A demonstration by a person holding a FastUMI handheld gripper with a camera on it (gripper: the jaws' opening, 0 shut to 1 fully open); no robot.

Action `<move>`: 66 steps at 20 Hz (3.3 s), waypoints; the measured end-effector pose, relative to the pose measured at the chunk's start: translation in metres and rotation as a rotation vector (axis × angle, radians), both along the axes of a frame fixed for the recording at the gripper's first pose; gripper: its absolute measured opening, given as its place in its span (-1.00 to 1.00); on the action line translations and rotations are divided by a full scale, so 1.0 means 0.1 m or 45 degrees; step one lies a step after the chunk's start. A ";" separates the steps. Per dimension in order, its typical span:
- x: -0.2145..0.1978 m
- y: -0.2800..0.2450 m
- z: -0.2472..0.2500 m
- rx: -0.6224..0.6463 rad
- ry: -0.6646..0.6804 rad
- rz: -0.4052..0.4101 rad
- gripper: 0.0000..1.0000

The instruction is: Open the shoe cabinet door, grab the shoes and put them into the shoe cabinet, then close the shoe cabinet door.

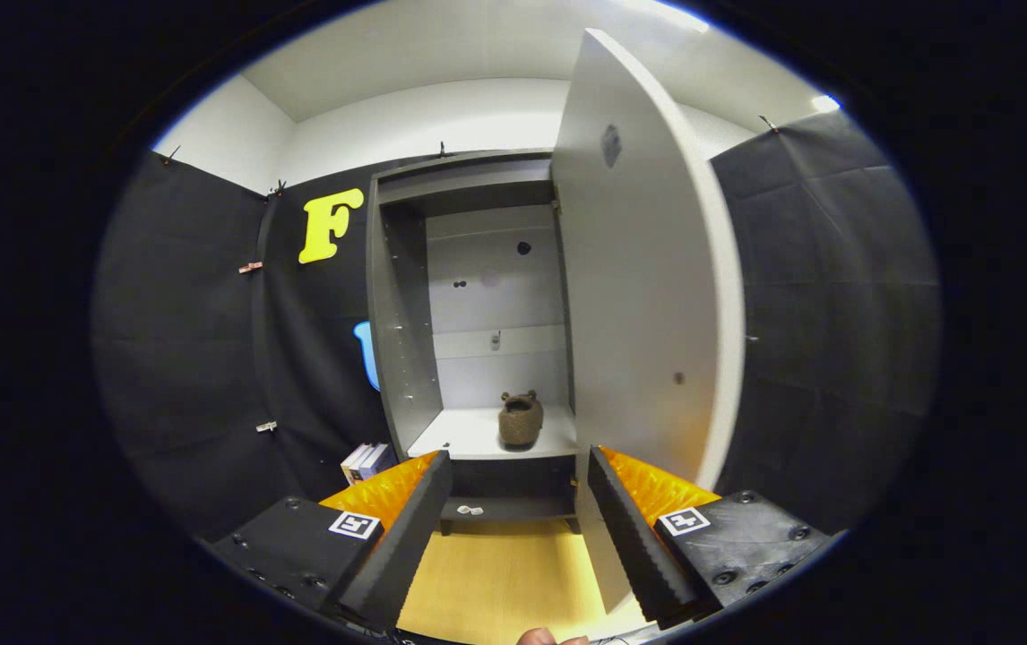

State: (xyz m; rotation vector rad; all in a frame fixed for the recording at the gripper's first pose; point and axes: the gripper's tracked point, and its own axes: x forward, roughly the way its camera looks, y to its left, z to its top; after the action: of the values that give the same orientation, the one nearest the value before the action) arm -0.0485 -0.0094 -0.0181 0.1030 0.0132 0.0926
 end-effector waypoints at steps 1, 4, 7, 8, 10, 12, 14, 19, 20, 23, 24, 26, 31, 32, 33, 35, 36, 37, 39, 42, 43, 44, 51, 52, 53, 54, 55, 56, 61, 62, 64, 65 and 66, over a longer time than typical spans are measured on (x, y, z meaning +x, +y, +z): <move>-0.09 -0.10 0.01 0.004 0.001 -0.018 0.94; -0.26 -0.50 0.00 0.020 0.016 -0.080 0.94; -0.32 -0.97 -0.04 0.027 0.043 -0.164 0.93; -0.30 -1.10 -0.05 0.031 0.050 -0.186 0.94; -0.23 -1.38 -0.11 0.024 0.070 -0.234 0.94; -0.12 -1.58 -0.10 0.032 0.077 -0.255 0.95; 0.01 -1.73 -0.07 0.039 0.070 -0.261 0.97; 0.24 -1.76 -0.08 0.051 0.095 -0.188 0.97; 0.26 -1.77 -0.09 0.043 0.094 -0.177 0.97; 0.27 -1.76 -0.07 0.019 0.102 -0.176 0.97; 0.26 -1.75 -0.07 0.018 0.097 -0.185 0.97; 0.24 -1.74 -0.06 0.028 0.095 -0.197 0.97; 0.21 -1.44 -0.06 0.033 0.093 -0.210 0.97; 0.20 -1.36 -0.05 0.028 0.092 -0.205 0.97; 0.19 -1.30 -0.06 0.026 0.093 -0.199 0.97; 0.18 -1.13 -0.06 0.021 0.095 -0.185 0.97; 0.17 -1.04 -0.07 0.015 0.095 -0.179 0.97; 0.18 -0.97 -0.06 0.012 0.094 -0.178 0.97; 0.18 -0.82 -0.06 0.012 0.093 -0.172 0.97; 0.20 -0.59 -0.07 0.022 0.095 -0.154 0.97; 0.21 -0.51 -0.08 0.025 0.095 -0.145 0.97; 0.22 -0.43 -0.08 0.027 0.097 -0.133 0.97; 0.41 0.20 -0.11 0.028 0.095 -0.028 0.97; 0.44 0.29 -0.11 0.021 0.094 -0.013 0.97; 0.47 0.36 -0.11 0.015 0.095 0.001 0.97; 0.51 0.43 -0.09 0.014 0.091 0.017 0.97; 0.53 0.50 -0.07 0.016 0.085 0.034 0.97; 0.55 0.56 -0.05 0.017 0.079 0.047 0.97; 0.63 0.69 0.01 -0.030 0.048 0.070 0.97; 0.64 0.70 0.02 -0.038 0.044 0.072 0.97; 0.65 0.72 0.01 -0.040 0.044 0.071 0.97; 0.65 0.71 0.02 -0.038 0.041 0.068 0.97; 0.66 0.71 0.02 -0.041 0.037 0.058 0.97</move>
State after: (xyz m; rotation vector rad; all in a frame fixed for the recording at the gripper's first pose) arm 0.0175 0.0612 -0.0162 0.0719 0.0462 0.1362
